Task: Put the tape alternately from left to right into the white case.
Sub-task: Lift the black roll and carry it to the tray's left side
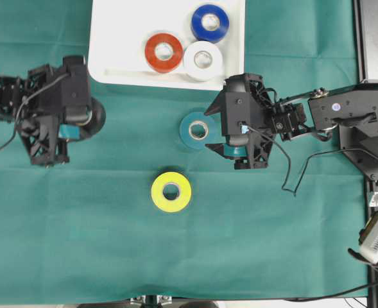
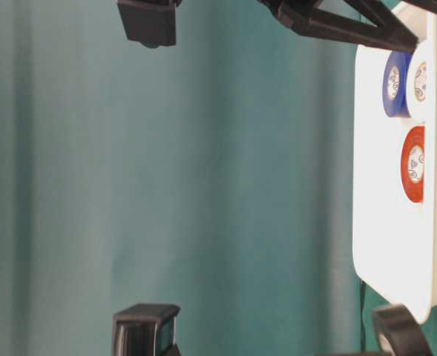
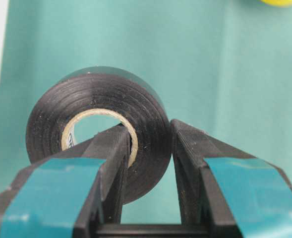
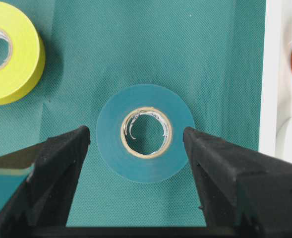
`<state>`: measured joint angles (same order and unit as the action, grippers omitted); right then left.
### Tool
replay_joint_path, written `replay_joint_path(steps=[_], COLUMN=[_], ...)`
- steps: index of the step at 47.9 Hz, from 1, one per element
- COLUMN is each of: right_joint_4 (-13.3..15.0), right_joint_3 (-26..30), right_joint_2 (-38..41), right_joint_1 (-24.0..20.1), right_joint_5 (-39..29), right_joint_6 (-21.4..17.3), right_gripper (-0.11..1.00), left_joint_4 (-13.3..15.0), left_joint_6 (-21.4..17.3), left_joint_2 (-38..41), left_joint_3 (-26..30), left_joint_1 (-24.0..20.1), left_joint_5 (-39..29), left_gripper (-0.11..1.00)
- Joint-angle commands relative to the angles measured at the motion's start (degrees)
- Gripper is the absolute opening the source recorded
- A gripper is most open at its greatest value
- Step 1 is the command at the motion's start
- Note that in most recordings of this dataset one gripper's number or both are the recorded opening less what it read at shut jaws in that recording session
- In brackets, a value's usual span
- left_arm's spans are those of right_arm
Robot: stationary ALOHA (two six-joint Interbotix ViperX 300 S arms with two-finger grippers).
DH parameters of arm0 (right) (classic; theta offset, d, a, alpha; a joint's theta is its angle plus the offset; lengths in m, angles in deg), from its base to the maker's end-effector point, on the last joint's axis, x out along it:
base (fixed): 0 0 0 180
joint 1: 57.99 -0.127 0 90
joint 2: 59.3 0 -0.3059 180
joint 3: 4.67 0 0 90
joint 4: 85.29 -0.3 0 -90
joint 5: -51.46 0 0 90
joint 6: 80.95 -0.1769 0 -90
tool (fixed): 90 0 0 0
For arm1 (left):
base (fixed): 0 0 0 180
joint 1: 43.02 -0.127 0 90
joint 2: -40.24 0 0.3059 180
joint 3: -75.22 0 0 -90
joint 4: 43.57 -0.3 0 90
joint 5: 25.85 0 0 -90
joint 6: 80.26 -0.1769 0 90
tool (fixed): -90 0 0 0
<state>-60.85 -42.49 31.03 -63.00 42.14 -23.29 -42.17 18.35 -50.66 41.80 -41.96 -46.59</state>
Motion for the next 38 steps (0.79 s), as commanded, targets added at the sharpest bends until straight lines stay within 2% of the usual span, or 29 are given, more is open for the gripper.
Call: replay_joint_path(steps=[1,13,38], right_joint_4=[-0.1,-0.1,-0.1], right_joint_3=[0.5,0.5,0.5], right_joint_2=[-2.8,-2.9,-2.9], right_joint_1=[-0.2,-0.2,-0.2], right_joint_5=[0.5,0.5,0.5], right_joint_6=[-0.1,-0.1,-0.1], right_gripper=[0.82,0.82,0.82], left_joint_4=[-0.2,-0.3,-0.2], left_joint_6=[-1.7,-9.1,-21.1], left_joint_2=[-0.5,1.7,11.2], left_joint_3=[1.8,4.0,11.0], left_joint_1=[-2.1,-6.6,-14.8], left_joint_5=[0.5,0.5,0.5], left_gripper=[-0.04,-0.04,-0.04])
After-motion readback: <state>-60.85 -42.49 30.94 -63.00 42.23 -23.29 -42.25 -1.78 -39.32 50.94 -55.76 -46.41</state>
